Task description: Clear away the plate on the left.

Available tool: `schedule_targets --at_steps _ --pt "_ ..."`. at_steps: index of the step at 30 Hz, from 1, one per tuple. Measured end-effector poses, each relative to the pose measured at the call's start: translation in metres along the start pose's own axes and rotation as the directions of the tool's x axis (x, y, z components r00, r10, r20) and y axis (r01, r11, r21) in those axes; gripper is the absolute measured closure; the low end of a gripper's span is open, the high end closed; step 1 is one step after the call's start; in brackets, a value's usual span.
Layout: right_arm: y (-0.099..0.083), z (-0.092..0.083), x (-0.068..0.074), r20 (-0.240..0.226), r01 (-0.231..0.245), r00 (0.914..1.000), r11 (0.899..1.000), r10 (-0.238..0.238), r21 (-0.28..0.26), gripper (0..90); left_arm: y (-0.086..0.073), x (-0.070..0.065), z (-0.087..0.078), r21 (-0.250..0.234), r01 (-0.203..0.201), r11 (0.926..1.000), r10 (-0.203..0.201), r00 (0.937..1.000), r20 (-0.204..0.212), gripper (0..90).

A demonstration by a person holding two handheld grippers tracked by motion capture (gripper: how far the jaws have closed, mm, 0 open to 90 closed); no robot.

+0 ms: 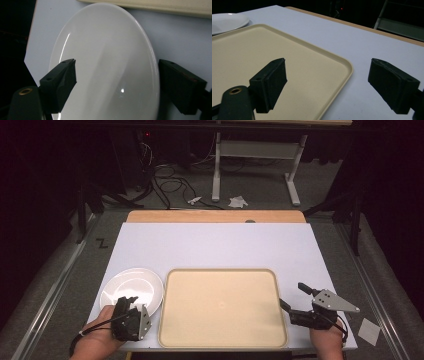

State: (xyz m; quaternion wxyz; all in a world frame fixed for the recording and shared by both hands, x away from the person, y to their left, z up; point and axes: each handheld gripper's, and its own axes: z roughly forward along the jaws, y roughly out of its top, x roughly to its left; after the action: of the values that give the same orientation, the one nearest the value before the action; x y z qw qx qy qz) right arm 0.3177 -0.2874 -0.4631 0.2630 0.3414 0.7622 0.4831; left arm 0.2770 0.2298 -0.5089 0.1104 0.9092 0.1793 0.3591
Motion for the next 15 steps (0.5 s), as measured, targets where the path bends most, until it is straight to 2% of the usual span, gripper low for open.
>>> schedule_targets --at_steps 6,7,9,10,12,15 --pt "0.0011 0.0006 0.0012 0.000 0.006 1.0000 1.000 -0.006 0.003 16.1 0.0013 -0.0008 0.0012 -0.007 0.001 1.0000 -0.001 1.0000 0.007 26.8" --pt "0.0010 0.0010 0.0011 -0.002 0.005 1.0000 1.000 -0.005 0.004 16.1 0.0012 -0.0003 0.0006 -0.002 -0.014 0.9999 0.014 0.9998 0.013 28.3" --pt "0.0007 0.0011 0.0006 -0.001 0.011 0.9999 1.000 -0.011 0.005 16.0 0.0012 -0.0016 0.0005 -0.013 -0.008 0.9999 0.009 0.9995 0.029 33.5" --pt "0.0007 0.0010 0.0008 -0.002 0.009 1.0000 1.000 -0.009 0.006 16.1 0.0018 -0.0022 -0.0006 -0.003 -0.034 0.9994 0.034 0.9989 0.032 37.4" --pt "0.0007 0.0006 0.0013 -0.002 0.001 1.0000 1.000 -0.001 0.007 16.1 0.0034 -0.0048 -0.0011 0.002 -0.062 0.9981 0.061 0.9975 0.035 42.7" --pt "0.0006 0.0004 0.0010 0.001 0.003 1.0000 1.000 -0.003 0.005 16.1 0.0046 -0.0058 -0.0009 0.006 -0.072 0.9974 0.072 0.9965 0.042 48.0"
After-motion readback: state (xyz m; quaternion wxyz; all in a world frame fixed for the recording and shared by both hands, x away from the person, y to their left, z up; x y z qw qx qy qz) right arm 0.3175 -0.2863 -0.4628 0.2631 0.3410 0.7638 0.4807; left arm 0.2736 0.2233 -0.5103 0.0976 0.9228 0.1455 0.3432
